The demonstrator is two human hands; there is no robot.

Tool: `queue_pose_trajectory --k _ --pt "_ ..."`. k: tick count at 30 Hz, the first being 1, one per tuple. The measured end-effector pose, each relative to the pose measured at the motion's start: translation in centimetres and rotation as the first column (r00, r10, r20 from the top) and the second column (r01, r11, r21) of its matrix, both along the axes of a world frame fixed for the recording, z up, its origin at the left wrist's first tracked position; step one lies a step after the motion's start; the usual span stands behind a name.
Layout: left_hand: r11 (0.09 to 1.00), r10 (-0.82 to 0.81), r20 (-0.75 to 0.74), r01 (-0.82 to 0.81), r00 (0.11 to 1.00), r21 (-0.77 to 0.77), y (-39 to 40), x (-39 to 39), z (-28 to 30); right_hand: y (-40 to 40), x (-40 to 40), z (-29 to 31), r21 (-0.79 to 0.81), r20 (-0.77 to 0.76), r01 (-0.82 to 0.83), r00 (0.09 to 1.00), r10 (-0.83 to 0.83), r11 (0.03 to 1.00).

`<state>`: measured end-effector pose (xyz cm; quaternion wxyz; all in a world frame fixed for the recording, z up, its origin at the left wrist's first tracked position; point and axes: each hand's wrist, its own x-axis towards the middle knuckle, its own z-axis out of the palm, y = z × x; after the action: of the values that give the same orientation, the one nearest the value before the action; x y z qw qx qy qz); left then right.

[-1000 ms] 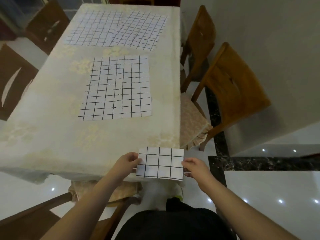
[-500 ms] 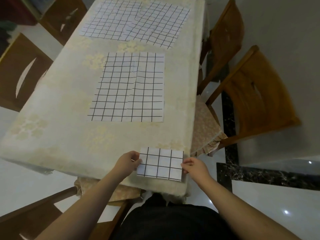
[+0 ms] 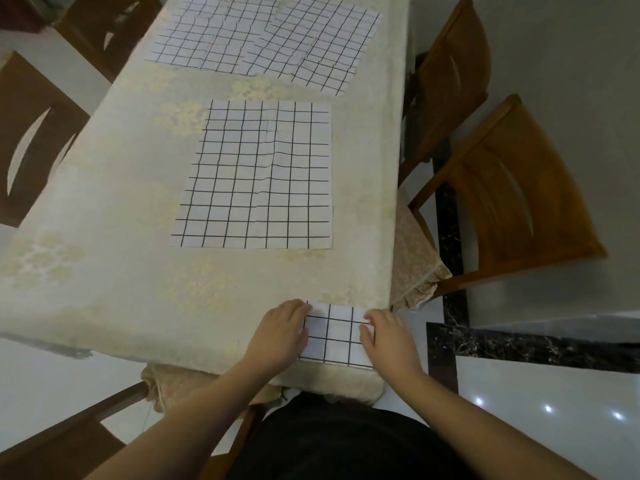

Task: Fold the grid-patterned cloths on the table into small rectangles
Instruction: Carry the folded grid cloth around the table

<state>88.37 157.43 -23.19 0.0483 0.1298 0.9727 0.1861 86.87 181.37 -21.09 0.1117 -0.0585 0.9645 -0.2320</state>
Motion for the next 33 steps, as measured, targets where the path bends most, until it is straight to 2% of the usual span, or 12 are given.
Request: queue_pose_trajectory --k 2,4,8,11,15,29,33 --pt "0.996 -0.085 0.028 0.085 0.996 -0.012 1.4 0.4 -0.8 -1.5 -0.3 -0.7 0.122 -0.088 -0.114 0.988 0.125 0.986" --pt "0.993 -0.116 0.066 0.117 0.991 -0.018 2.1 0.5 -1.6 -2.8 -0.5 -1.4 0.223 -0.098 -0.185 0.973 0.211 0.957" --pt "0.976 -0.164 0.112 0.178 0.980 -0.127 2.3 0.7 -2.8 -3.6 -0.1 -3.0 0.297 0.027 -0.280 0.958 0.285 0.913" --pt "0.971 -0.166 0.143 0.187 0.976 -0.150 2.0 1.1 -3.3 -3.1 0.1 -3.8 0.335 0.107 -0.318 0.948 0.299 0.887" --pt "0.967 -0.176 0.169 0.202 0.970 -0.155 1.1 1.1 -3.3 -1.5 0.3 -4.1 0.353 0.180 -0.353 0.935 0.307 0.867" --pt "0.940 -0.201 0.307 0.272 0.930 -0.207 -3.0 0.3 -2.5 0.7 0.3 -3.2 0.375 0.254 -0.323 0.937 0.239 0.869" --pt "0.937 -0.227 0.286 0.289 0.931 -0.197 -3.1 0.1 -2.5 0.6 0.2 -3.1 0.345 0.269 -0.328 0.932 0.242 0.879"
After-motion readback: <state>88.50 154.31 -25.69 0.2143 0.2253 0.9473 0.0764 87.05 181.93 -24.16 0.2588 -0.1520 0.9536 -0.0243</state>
